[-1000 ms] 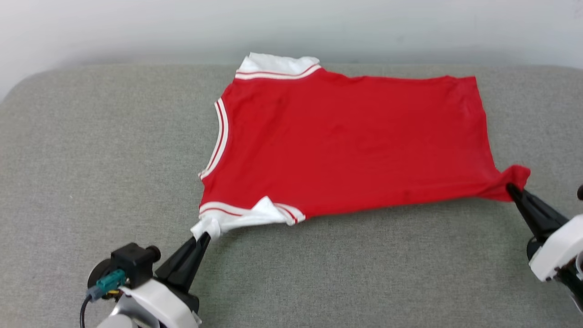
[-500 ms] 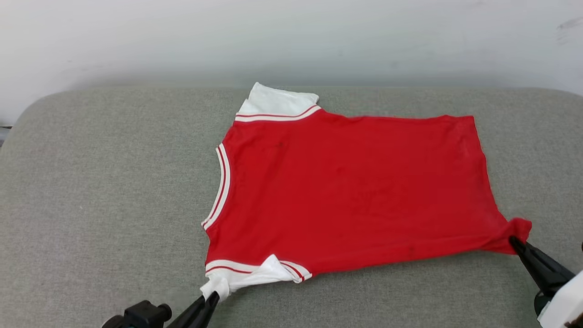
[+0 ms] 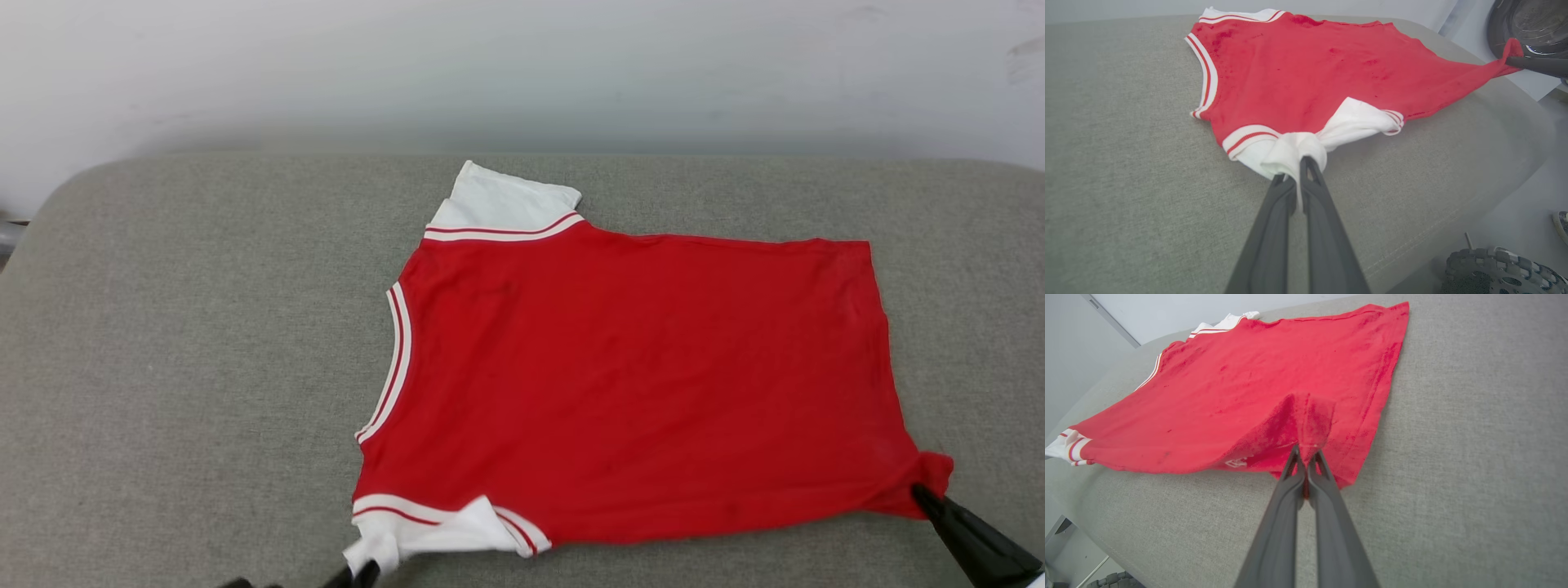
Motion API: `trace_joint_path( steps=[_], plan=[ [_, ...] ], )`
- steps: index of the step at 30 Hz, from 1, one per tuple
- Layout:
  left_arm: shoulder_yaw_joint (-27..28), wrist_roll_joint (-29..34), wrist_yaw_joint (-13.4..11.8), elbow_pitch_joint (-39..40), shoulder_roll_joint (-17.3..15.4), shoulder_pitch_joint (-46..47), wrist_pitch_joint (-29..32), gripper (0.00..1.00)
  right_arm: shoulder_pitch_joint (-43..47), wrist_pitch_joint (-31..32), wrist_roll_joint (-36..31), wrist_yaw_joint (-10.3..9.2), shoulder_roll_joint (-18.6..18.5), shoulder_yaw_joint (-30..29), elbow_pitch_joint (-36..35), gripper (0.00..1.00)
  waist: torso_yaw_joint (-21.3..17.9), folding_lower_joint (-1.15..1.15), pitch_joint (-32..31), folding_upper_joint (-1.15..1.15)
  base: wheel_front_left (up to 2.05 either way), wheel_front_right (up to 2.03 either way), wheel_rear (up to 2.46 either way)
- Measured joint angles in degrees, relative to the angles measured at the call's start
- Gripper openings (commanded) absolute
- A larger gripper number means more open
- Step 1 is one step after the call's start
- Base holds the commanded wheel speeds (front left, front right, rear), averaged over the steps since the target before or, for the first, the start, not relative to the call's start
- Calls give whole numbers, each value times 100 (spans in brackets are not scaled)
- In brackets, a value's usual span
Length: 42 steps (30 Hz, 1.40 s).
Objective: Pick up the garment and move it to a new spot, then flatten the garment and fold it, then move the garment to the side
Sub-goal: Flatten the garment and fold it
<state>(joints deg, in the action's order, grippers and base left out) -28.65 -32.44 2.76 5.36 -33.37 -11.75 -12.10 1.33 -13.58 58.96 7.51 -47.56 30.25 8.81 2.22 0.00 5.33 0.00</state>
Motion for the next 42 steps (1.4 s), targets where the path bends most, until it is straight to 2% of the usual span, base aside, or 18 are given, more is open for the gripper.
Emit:
trace_joint_path(
  steps=[5,9,19,28,42],
  plan=[
    [155,19,80,331,-343,443,345,0,-38,277,-115,0,57,-260,-287,0,-36,0,108,0,0,0,0],
    [113,151,215,369,-544,1000,654,0,-286,624,-141,0,260,-321,-380,0,-90,0,212,0,0,0,0],
    [-269,189,447,-355,-683,2646,981,0,-1271,1138,-466,0,698,-442,49,0,-207,1,492,0,0,0,0],
    [-1178,74,472,-1438,-900,3808,824,0,-2069,1243,-619,0,1013,-368,692,0,-282,1,787,0,0,0,0],
    [-2541,-263,472,-2536,-894,5306,355,0,-2613,1126,-601,0,1006,-232,1138,0,-257,1,1264,0,0,0,0]
  ],
)
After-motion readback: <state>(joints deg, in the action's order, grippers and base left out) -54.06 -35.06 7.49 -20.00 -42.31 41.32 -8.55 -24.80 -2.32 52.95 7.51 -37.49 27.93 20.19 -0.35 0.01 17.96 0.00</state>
